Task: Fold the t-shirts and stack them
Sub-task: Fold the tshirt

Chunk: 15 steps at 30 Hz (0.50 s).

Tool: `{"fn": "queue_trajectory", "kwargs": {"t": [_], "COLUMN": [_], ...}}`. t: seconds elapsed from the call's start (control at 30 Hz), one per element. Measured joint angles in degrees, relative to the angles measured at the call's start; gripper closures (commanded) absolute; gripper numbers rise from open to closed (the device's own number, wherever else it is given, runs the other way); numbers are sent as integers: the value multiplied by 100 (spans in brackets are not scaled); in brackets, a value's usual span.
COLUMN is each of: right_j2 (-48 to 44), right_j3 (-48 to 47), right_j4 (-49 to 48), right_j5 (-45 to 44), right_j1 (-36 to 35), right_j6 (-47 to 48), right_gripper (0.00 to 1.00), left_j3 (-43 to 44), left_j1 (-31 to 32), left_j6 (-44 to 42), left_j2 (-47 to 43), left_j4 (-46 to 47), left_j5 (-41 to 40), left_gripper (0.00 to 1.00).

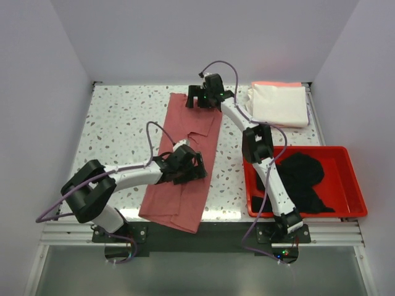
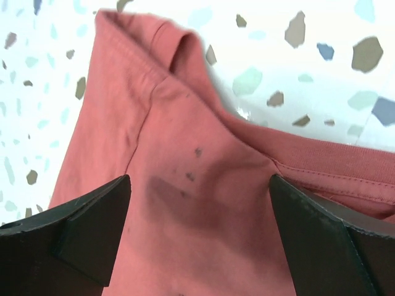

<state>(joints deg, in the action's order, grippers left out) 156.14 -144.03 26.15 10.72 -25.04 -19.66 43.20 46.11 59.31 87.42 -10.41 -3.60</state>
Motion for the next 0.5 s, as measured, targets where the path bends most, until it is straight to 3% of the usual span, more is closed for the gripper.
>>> {"fn": "queue_trajectory", "kwargs": {"t": [0.27, 0.5], "right_j2": [105, -103], "right_j3": [-122, -26], "right_j4": [-203, 177], "right_j5": [286, 439], "right_j1": [70, 72], "right_j6": [-24, 31], "right_gripper": [1, 1], "left_j3": [592, 682], "left_j1": [848, 916], "left_j6": [417, 424], "left_j2": [411, -254], "left_j4": [-470, -1554], "left_j5": [-74, -634], "left_gripper": [0, 0]}}
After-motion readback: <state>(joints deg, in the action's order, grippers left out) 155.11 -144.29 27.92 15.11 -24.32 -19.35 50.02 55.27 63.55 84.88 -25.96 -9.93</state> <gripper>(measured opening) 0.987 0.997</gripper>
